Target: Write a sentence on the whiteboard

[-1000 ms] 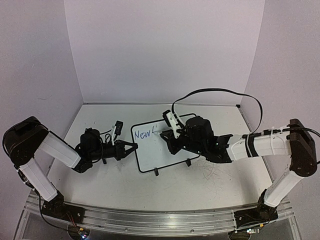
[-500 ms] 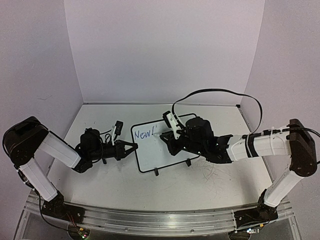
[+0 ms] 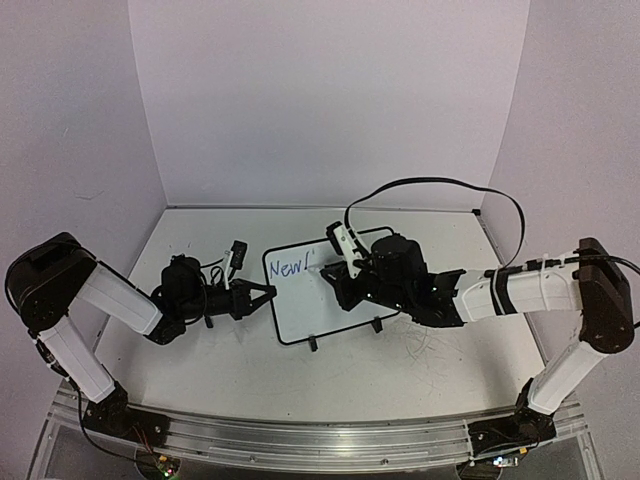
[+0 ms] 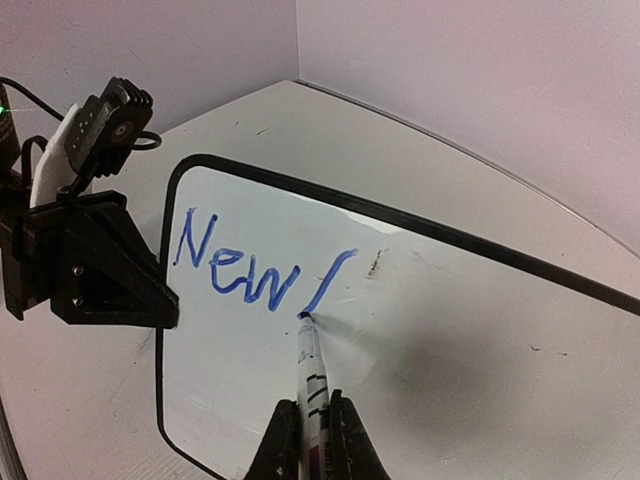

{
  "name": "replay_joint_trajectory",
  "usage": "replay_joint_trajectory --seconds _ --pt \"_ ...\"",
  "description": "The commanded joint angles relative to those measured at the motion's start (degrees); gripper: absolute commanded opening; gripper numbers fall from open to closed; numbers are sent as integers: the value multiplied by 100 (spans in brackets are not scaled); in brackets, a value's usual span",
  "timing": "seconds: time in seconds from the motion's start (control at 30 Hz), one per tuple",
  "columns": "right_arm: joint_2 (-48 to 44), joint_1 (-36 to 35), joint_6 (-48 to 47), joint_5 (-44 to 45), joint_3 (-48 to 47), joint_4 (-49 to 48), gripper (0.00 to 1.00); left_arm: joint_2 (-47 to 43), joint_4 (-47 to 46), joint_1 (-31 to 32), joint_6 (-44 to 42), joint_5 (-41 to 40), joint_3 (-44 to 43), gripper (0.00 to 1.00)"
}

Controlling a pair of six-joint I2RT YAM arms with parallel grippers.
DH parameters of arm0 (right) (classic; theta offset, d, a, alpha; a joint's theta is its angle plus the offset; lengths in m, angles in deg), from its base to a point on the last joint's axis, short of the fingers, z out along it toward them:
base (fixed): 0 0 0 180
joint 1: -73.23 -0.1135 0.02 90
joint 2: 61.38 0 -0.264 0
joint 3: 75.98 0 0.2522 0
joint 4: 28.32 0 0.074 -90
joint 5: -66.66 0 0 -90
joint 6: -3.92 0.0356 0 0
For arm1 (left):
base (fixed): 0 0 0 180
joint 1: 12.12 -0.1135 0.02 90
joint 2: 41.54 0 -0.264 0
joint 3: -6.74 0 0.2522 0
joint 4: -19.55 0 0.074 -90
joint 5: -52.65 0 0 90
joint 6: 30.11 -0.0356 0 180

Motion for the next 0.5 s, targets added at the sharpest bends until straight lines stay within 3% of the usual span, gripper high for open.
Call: replay_joint_trajectory --seconds 0.0,0.47 --pt "-35 23 72 403 -61 -194 0 58 288 63 -101 -111 -105 0" --pt "-65 72 143 661 -72 -214 0 58 293 70 -102 -97 -107 0"
